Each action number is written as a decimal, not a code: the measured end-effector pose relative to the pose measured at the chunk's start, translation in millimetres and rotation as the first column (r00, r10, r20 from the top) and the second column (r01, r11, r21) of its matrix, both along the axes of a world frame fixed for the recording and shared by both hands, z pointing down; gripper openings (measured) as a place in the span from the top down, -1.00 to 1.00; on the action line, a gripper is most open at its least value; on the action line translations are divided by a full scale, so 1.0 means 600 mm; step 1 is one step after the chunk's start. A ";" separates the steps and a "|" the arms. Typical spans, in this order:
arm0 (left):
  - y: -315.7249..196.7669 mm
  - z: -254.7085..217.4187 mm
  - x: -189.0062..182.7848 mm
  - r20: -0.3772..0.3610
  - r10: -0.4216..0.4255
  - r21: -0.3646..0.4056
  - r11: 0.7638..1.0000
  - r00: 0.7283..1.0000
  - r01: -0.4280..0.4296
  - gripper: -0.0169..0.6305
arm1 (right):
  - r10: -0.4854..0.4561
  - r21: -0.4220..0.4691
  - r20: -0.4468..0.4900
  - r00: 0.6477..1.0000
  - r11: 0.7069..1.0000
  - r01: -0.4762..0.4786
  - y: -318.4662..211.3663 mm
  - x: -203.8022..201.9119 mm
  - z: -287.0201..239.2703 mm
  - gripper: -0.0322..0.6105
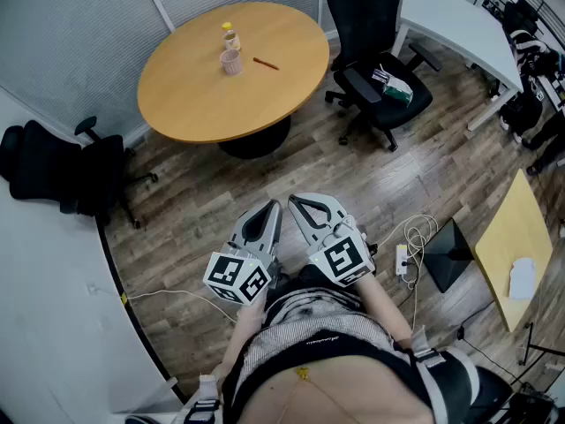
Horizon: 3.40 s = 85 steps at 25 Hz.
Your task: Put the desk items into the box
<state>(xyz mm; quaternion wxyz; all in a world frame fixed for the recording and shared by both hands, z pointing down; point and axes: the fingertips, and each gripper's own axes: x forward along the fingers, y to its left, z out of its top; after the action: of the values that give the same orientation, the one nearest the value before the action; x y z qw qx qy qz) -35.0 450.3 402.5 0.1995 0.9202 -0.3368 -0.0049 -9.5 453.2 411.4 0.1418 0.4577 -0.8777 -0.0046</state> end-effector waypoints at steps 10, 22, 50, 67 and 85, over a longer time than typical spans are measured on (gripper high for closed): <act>0.010 0.015 0.009 0.002 -0.018 -0.024 1.000 1.000 0.018 0.94 | -0.038 -0.010 0.046 0.998 0.999 0.038 0.009 0.009 0.013 0.82; -0.053 0.023 0.001 -0.009 0.005 -0.034 0.999 1.000 -0.006 0.94 | -0.007 -0.011 0.045 0.999 1.000 0.008 -0.055 0.005 0.020 0.82; -0.291 0.023 -0.067 -0.039 0.153 -0.018 0.988 0.987 -0.154 0.94 | 0.110 0.005 0.023 0.994 0.994 -0.110 -0.296 -0.071 0.024 0.82; -0.319 0.043 -0.127 -0.055 0.145 -0.048 0.988 0.988 -0.147 0.94 | 0.136 -0.026 0.036 0.990 0.990 -0.135 -0.325 -0.116 0.043 0.82; -0.487 0.038 -0.100 -0.044 0.070 -0.058 0.996 0.997 -0.073 0.94 | 0.027 -0.038 0.023 0.999 0.999 -0.026 -0.499 -0.096 0.037 0.82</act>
<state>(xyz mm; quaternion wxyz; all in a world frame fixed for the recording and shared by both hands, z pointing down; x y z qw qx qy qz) -94.7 158.3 425.2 0.2341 0.9249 -0.2994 -0.0071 -67.0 154.0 433.9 0.1399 0.4664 -0.8732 0.0192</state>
